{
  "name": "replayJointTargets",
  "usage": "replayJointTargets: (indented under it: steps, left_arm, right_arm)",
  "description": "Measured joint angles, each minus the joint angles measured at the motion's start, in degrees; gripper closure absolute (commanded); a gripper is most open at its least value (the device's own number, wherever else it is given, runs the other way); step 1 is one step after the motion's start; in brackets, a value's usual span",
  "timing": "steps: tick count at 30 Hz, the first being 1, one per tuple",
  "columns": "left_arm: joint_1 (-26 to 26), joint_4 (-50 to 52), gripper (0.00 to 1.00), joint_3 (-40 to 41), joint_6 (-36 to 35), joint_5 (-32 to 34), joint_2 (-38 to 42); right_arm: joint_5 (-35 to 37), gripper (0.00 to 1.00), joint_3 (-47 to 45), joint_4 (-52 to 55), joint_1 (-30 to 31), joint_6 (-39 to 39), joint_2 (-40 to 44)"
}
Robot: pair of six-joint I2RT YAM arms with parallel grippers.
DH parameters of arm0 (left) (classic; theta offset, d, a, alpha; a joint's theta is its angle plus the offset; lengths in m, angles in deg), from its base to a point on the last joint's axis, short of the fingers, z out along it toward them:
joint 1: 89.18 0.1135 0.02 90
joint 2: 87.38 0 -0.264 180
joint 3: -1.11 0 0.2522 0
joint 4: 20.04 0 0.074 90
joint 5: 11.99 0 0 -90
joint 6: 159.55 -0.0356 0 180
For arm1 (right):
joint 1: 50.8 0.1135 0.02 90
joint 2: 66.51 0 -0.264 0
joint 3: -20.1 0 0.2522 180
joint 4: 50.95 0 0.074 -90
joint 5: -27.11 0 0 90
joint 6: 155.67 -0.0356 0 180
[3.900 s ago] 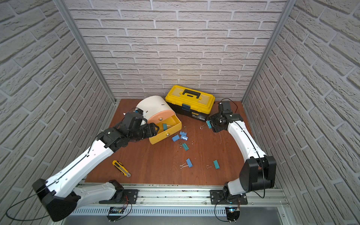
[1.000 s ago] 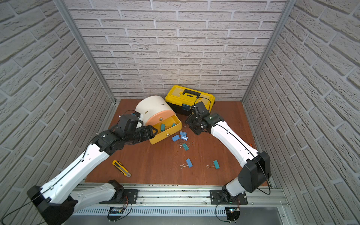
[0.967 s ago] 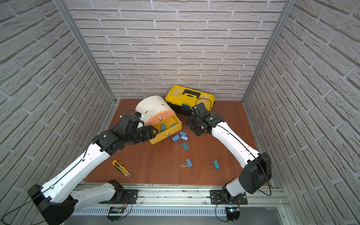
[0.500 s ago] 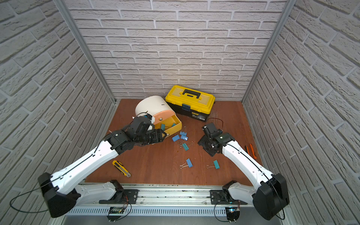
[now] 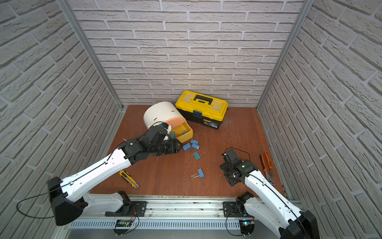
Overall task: Put the binder clips in the drawer according to color
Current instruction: Pick up the binder clip at the center of the board.
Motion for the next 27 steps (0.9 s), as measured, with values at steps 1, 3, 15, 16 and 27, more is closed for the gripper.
replayJointTargets:
  steps: [1, 3, 15, 16, 27]
  left_arm:
    - [-0.2, -0.1, 0.29, 0.0, 0.1, 0.0, -0.1]
    - [-0.3, -0.4, 0.29, 0.0, 0.3, 0.0, -0.3]
    - [-0.6, -0.9, 0.29, -0.2, 0.4, 0.0, -2.5]
    - [-0.6, -0.9, 0.29, -0.2, 0.4, 0.0, -2.6]
    - [-0.6, -1.8, 0.29, -1.7, 0.3, -0.9, -5.5]
  right_arm:
    - [0.3, 0.25, -0.2, 0.5, 0.0, -0.9, 0.4]
    - [1.1, 0.24, -0.3, 1.4, 0.0, -2.5, 0.5]
    - [1.6, 0.21, -0.3, -0.1, -3.2, -6.0, -8.2]
    - [1.4, 0.21, -0.3, -0.5, -3.9, -5.9, -8.9]
    - [-1.3, 0.20, 2.0, -3.2, -10.3, -4.8, -16.0]
